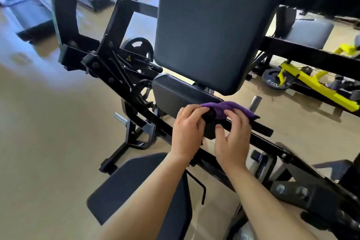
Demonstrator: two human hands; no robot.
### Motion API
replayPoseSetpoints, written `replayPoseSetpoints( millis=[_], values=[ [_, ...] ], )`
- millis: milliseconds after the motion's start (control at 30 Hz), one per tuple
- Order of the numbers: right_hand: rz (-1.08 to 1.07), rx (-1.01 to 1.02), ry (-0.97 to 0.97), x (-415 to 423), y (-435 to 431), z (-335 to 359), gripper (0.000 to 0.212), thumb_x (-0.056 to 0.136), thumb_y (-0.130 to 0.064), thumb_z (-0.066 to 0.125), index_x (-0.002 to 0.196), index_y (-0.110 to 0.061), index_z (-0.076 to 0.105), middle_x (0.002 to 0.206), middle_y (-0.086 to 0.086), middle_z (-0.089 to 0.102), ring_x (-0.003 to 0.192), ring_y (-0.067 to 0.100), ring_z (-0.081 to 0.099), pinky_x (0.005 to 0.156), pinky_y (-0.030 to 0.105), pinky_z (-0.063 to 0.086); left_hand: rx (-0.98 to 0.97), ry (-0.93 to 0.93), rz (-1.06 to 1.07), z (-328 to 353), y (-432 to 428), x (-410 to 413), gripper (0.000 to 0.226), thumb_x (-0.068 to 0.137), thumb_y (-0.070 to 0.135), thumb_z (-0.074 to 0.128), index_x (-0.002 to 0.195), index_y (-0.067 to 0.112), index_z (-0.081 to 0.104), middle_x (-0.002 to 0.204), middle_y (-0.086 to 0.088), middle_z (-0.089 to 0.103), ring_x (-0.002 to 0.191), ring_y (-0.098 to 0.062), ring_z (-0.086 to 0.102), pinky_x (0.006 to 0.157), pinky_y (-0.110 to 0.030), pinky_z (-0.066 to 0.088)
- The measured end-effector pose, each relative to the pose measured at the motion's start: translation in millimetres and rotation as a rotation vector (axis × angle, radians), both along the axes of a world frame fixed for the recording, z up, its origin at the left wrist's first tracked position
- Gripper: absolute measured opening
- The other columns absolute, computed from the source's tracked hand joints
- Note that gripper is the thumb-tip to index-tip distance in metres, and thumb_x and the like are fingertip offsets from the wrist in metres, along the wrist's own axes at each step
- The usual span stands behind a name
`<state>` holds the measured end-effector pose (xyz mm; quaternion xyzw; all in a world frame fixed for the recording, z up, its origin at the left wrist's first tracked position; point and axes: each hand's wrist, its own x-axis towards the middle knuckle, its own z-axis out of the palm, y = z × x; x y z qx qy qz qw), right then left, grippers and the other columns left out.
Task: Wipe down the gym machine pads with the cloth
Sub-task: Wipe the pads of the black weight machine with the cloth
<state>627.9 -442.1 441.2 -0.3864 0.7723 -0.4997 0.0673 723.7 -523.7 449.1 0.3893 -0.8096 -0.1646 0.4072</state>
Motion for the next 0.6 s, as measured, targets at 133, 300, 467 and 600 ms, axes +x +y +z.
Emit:
replayPoseSetpoints(
  millis=[133, 300, 467, 600],
  values=[
    [0.111, 0.226, 0.334, -9.8, -17.3, 0.2, 0.054, 0.094, -0.033, 0.043, 0.144, -0.014, 0.052, 0.15, 0.009, 0.05, 0.14, 0.029, 0.044, 0.112, 0.052, 0.042, 0.122, -0.087, 0.046, -1.1, -24.7, -5.2, 0.045, 0.089, 0.009, 0.048, 0.129, 0.015, 0.068, 0.137, 0.001, 0.064, 0.128, -0.017, 0.058, 0.107, -0.033, 0.048],
    [0.268, 0.41, 0.564, -28.7, -44.9, 6.3, 0.058, 0.103, -0.039, 0.03, 0.154, -0.014, 0.039, 0.155, 0.013, 0.047, 0.144, 0.031, 0.042, 0.118, 0.05, 0.037, 0.067, -0.317, -0.213, -21.2, -32.7, 8.9, 0.055, 0.106, 0.029, 0.036, 0.158, 0.014, 0.027, 0.166, -0.001, 0.022, 0.155, -0.013, 0.013, 0.126, -0.033, 0.017],
    [0.302, 0.523, 0.834, -22.1, -80.5, 10.4, 0.057, 0.102, -0.035, 0.046, 0.152, -0.01, 0.041, 0.145, 0.02, 0.054, 0.128, 0.038, 0.057, 0.106, 0.048, 0.047, -0.086, -0.441, -0.068, -35.7, -83.6, 28.2, 0.055, 0.105, 0.025, 0.04, 0.158, 0.018, 0.029, 0.166, 0.002, 0.024, 0.154, -0.014, 0.018, 0.124, -0.038, 0.024],
    [0.299, 0.662, 0.964, 11.3, -126.8, 15.9, 0.051, 0.094, -0.024, 0.062, 0.14, -0.003, 0.055, 0.127, 0.025, 0.065, 0.101, 0.041, 0.068, 0.086, 0.046, 0.054, -0.157, -0.509, -0.036, -36.0, -129.6, 47.4, 0.056, 0.103, 0.02, 0.043, 0.157, 0.017, 0.031, 0.165, 0.0, 0.027, 0.153, -0.017, 0.023, 0.122, -0.042, 0.027]
  ],
)
